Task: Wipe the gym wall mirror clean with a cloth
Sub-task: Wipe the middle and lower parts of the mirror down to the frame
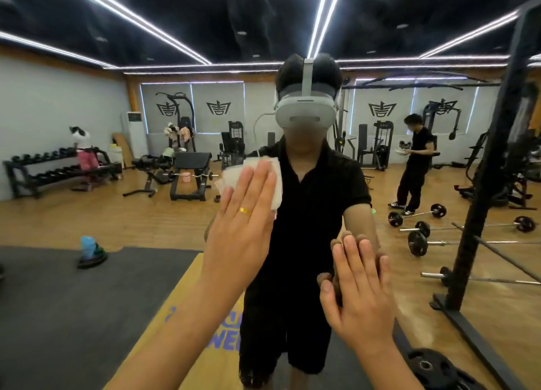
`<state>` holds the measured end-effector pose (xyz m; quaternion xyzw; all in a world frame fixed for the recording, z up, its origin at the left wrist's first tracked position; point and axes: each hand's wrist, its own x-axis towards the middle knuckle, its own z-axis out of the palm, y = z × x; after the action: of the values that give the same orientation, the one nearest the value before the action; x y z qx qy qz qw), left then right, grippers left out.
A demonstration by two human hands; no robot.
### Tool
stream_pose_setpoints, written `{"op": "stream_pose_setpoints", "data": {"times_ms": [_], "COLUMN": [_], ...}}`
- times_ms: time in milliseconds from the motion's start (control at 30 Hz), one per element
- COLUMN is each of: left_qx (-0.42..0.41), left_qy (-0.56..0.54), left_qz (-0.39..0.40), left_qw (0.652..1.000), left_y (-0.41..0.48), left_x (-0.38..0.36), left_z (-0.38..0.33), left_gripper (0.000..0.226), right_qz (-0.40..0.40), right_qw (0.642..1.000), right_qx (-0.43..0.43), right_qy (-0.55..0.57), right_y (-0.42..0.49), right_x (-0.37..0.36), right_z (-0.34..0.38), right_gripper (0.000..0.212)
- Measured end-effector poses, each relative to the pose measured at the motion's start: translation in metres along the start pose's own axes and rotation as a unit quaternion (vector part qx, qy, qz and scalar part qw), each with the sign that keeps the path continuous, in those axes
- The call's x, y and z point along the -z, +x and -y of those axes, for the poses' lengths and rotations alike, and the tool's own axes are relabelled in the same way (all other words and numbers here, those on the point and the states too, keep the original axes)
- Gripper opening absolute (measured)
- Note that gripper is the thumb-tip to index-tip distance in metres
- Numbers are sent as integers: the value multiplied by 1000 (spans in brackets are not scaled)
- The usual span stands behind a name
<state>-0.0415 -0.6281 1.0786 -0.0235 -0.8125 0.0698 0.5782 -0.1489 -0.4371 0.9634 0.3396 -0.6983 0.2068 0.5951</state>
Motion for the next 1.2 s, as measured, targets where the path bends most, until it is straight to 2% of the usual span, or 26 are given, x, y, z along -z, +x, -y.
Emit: {"op": "stream_pose_setpoints", "data": {"times_ms": [133,167,267,333,400,467,533,600,667,733,867,933,1033,1133,1200], "left_qx": [25,-3,-201,-241,-192,-55,62,103,102,71,-101,-157,-145,-92,-48], "left_qy": [-62,-61,17,52,41,-16,-54,-69,-97,-128,-100,-79,-60,-52,-39], "left_qz": [-34,-29,27,42,6,-23,-53,-98,-130,-103,-28,-10,4,5,-1], "left_qw": [997,998,979,968,980,998,995,987,982,984,989,984,988,994,998], "left_y": [75,91,118,130,138,135,127,130,148,167,159,133,84,20,-27], "left_x": [22,22,18,27,42,54,57,50,43,38,15,5,0,0,0], "left_z": [0,-5,-18,-5,17,41,51,41,22,-1,-33,-38,-25,-2,13], "left_gripper": [57,59,67,71,70,66,61,58,58,63,69,69,71,53,49], "right_qz": [1,2,3,1,-2,2,5,5,3,-1,3,7,6,10,10], "right_qw": [1000,1000,1000,1000,1000,999,999,999,1000,999,1000,999,999,1000,1000], "right_qx": [-10,-12,-14,-14,-19,-23,-25,-26,-22,-27,-26,-27,-26,-15,-12], "right_qy": [17,18,13,16,21,23,25,18,13,18,17,16,25,23,21], "right_y": [3,4,3,3,4,3,4,3,4,6,6,8,10,8,6], "right_x": [0,0,2,2,3,2,1,1,0,0,-1,1,4,5,6], "right_z": [4,4,3,1,3,6,8,7,6,6,7,5,4,2,2], "right_gripper": [62,61,58,57,57,56,56,57,57,57,56,56,60,69,72]}}
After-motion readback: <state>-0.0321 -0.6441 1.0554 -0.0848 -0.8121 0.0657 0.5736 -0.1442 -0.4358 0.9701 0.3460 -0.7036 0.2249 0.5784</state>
